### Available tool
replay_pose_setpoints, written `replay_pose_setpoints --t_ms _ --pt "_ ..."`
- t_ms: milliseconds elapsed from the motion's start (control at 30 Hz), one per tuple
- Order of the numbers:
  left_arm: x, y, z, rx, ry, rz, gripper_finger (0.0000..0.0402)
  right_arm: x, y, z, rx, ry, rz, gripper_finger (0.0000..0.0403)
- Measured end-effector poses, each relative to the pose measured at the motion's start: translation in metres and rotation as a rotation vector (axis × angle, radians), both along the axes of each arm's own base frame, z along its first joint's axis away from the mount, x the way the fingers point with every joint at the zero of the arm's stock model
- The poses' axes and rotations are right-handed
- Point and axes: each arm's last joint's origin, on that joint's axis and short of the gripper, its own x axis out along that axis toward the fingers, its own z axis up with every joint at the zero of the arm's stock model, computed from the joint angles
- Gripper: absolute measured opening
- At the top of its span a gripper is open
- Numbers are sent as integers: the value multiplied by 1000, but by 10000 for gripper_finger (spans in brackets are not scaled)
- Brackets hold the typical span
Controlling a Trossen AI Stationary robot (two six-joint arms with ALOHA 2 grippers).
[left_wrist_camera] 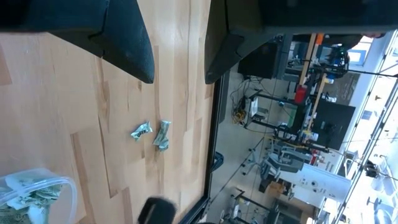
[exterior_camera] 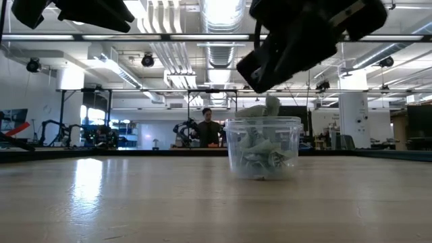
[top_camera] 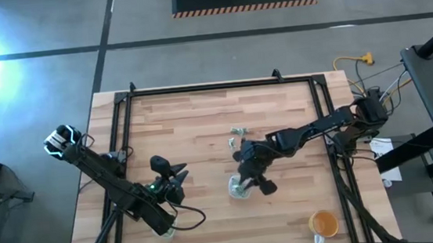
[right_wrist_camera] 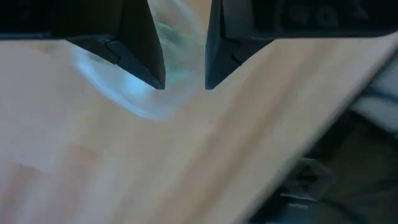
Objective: Pick and place items into bin
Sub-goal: Put the light green packet into the top transparent bin
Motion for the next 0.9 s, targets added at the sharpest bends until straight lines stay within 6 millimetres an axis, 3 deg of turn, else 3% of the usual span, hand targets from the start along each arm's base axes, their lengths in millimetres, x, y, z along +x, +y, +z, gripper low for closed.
replay_pose_setpoints --t_ms 100,267,567,900 --pt "0 0 0 0 0 0 125 -2 7 3 74 -5 110 100" --pt "0 0 0 0 0 0 125 -3 9 10 69 -29 118 87" --pt "0 0 0 0 0 0 125 -9 -5 21 -285 -63 -232 64" --pt "0 0 -1 1 1 0 125 -16 -25 8 -570 -8 -480 58"
